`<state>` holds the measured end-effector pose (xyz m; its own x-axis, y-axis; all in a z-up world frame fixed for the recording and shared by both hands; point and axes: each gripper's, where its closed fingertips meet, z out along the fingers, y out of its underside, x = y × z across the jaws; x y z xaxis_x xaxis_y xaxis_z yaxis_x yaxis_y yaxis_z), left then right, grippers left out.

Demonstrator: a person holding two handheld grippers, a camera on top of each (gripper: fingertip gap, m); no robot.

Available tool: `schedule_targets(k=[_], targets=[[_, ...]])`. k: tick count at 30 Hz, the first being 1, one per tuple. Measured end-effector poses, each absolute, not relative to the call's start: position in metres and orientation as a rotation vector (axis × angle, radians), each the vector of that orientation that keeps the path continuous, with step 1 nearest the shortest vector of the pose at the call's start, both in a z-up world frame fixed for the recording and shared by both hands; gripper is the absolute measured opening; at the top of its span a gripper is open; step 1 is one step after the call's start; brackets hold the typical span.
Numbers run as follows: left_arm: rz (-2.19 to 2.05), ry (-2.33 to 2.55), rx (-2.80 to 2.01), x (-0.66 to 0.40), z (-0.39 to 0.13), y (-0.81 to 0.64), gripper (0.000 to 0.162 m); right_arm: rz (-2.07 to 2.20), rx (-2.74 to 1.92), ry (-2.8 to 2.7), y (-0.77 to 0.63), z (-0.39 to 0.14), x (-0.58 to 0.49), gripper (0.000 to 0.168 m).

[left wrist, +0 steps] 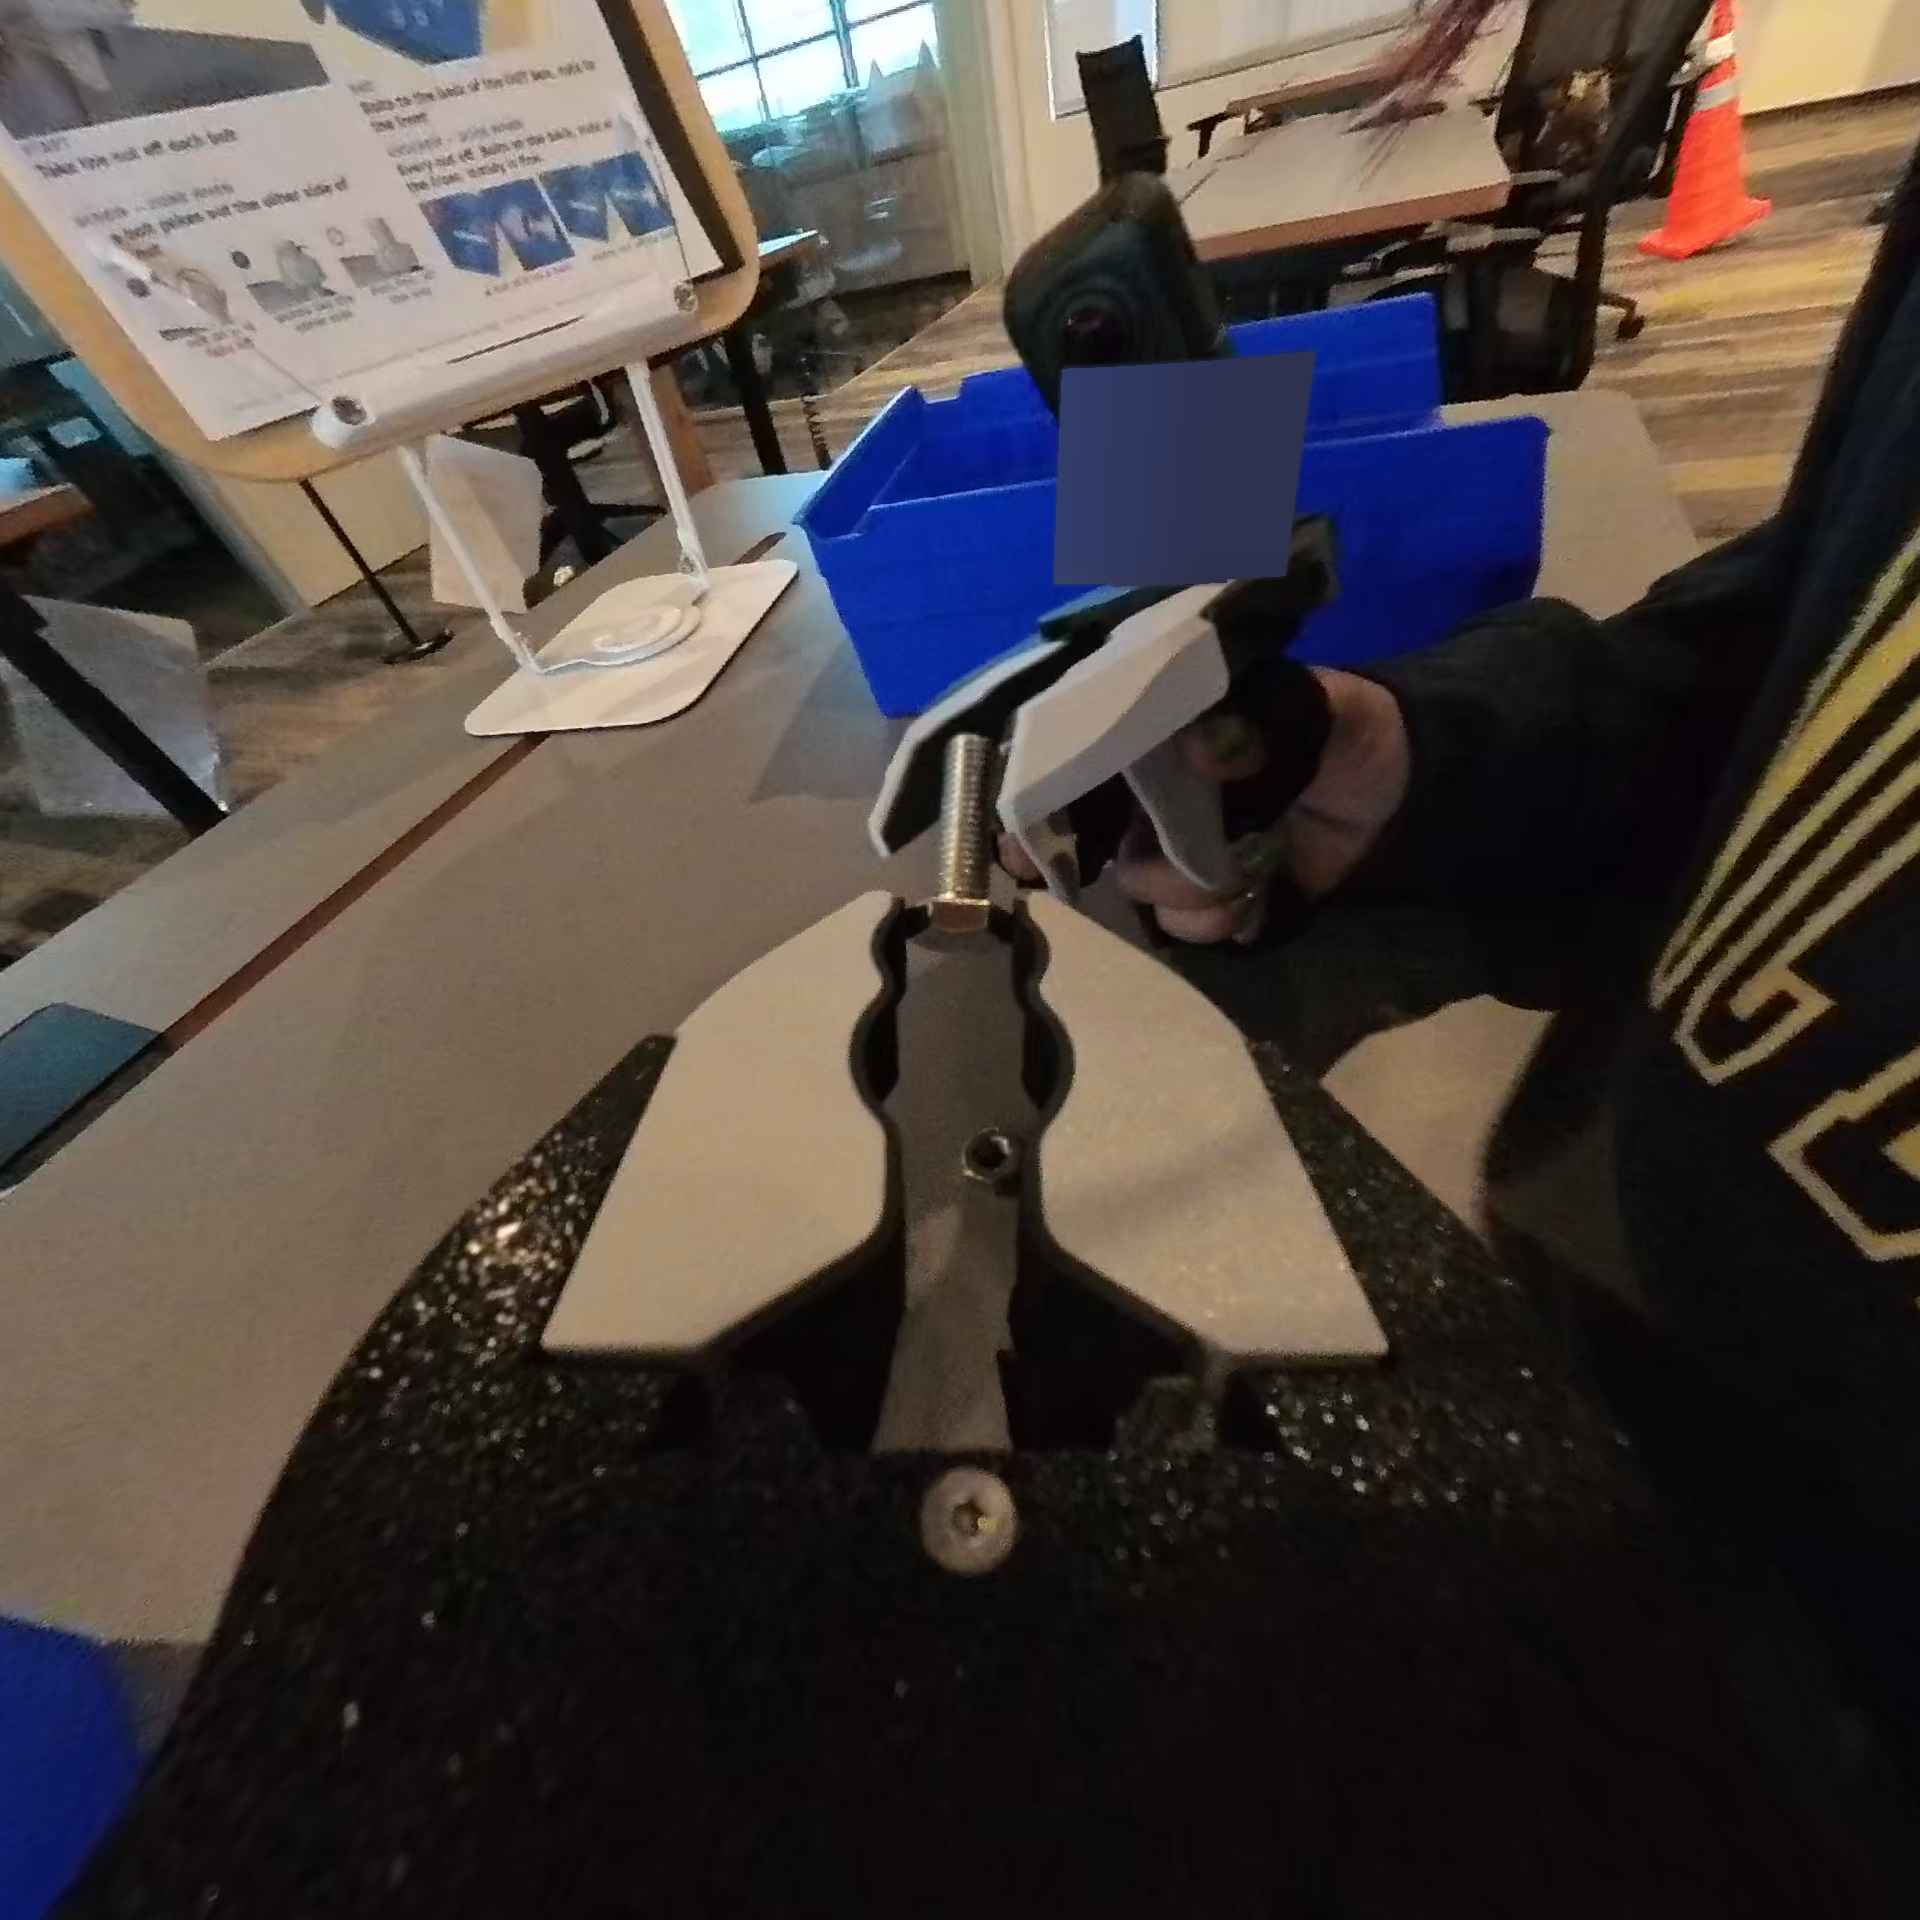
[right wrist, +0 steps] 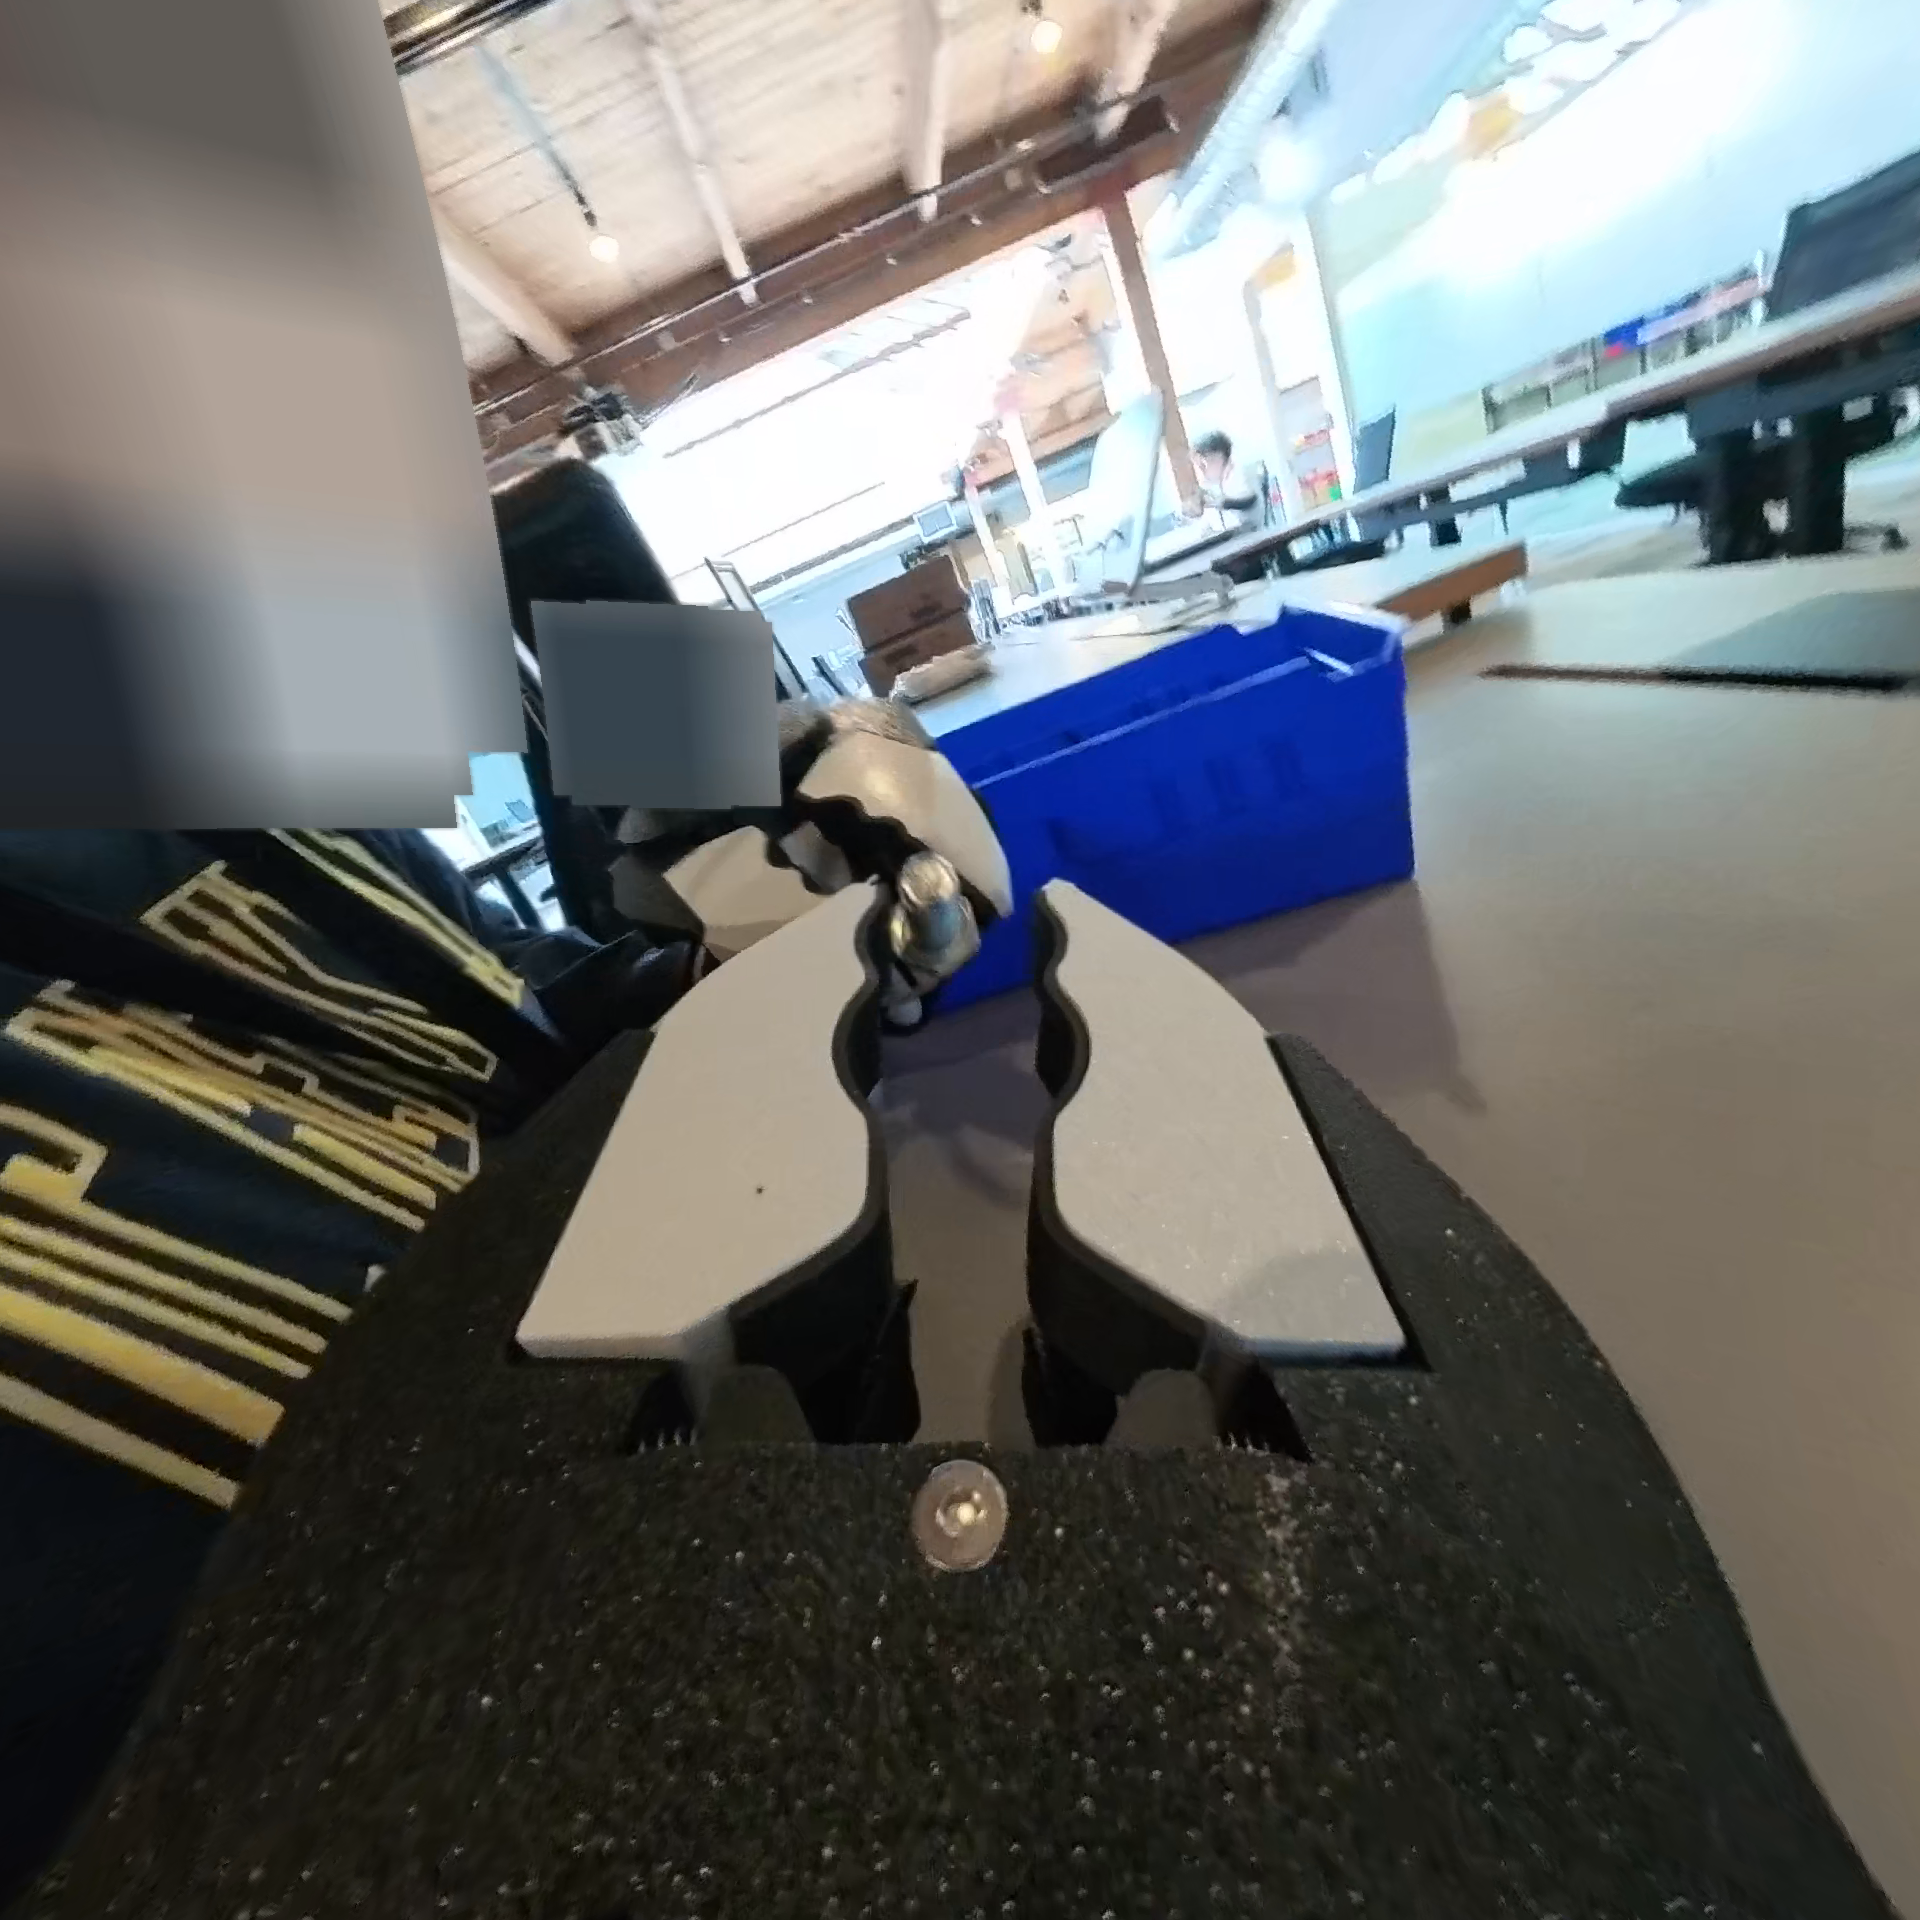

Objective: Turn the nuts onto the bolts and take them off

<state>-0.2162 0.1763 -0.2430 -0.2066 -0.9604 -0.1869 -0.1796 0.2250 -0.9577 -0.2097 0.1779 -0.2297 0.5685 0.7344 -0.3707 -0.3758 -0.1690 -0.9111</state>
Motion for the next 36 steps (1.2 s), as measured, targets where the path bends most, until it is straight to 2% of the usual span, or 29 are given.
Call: schedule_targets(k=[2,3,7,9,11,22,36], targets=[[-1.080,1.612,-1.091,-0.216,-0.247,0.173,0.019,0.987,-1.397,-0.350,0.174,-0.226,-0.215,0.020],[-1.077,1.623,-1.087,-0.215,-0.250,0.172,0.019,0.972,-1.392,-0.364,0.173,-0.225,-0.215,0.010],[-1.120,1.696,-1.078,-0.218,-0.258,0.167,0.020,0.889,-1.441,-0.496,0.169,-0.231,-0.219,0.010],[-1.143,1.743,-1.098,-0.221,-0.262,0.166,0.030,0.837,-1.450,-0.553,0.166,-0.233,-0.218,0.010],[-1.156,1.778,-1.106,-0.223,-0.264,0.166,0.033,0.835,-1.449,-0.606,0.162,-0.233,-0.220,0.010],[-1.148,1.859,-1.060,-0.224,-0.269,0.155,0.020,0.888,-1.455,-0.669,0.156,-0.240,-0.233,0.010],[-1.178,1.850,-1.061,-0.224,-0.268,0.154,0.018,0.936,-1.432,-0.629,0.156,-0.236,-0.231,0.010]])
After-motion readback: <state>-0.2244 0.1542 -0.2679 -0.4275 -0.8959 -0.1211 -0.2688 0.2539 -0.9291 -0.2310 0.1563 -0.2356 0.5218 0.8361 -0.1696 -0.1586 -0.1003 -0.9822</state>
